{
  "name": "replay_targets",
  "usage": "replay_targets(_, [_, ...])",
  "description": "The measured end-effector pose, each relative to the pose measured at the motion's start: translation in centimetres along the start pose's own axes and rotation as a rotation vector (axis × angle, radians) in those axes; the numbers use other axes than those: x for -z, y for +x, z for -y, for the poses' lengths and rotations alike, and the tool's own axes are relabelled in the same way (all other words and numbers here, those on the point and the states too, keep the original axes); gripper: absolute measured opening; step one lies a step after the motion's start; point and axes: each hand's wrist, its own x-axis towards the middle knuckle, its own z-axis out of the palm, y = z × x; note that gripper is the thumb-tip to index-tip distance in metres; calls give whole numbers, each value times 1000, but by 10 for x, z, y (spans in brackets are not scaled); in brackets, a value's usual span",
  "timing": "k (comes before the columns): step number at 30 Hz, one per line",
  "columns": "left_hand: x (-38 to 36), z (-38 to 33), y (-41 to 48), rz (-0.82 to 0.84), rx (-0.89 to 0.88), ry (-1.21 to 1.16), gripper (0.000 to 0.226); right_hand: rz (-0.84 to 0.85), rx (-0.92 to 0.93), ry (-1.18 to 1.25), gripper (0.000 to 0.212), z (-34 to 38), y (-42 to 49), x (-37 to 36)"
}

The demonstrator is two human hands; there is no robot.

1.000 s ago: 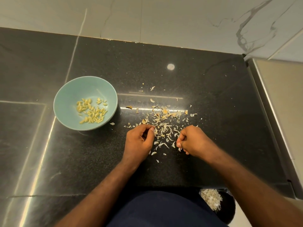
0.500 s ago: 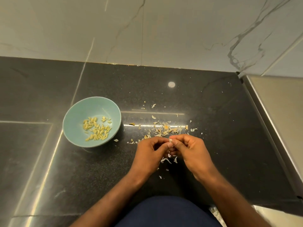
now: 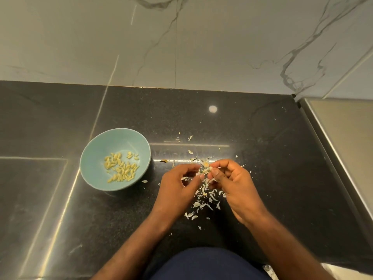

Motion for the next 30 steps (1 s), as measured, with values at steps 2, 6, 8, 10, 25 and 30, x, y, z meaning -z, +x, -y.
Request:
replay_targets(2, [0, -7, 3, 54, 9, -122, 15, 13, 16, -26, 12, -2, -1, -4])
replay_targets(6, [-5, -8, 3, 123, 235, -470, 17, 54, 41, -84, 15, -2, -3, -10])
replay_targets(8, [-6, -7, 2, 108, 341, -636, 22, 51, 57, -111, 19, -2, -4, -9])
replay_targets(10, [-7, -9, 1, 62, 388, -744, 22, 53, 78, -148, 24, -2, -4, -7])
replay_targets(25, [2, -14, 1, 2, 196, -426, 11, 49, 168, -424, 15, 25, -12, -3])
replay_targets(30, [9, -19, -2, 51, 147, -408, 13, 66, 167, -403, 13, 30, -14, -2])
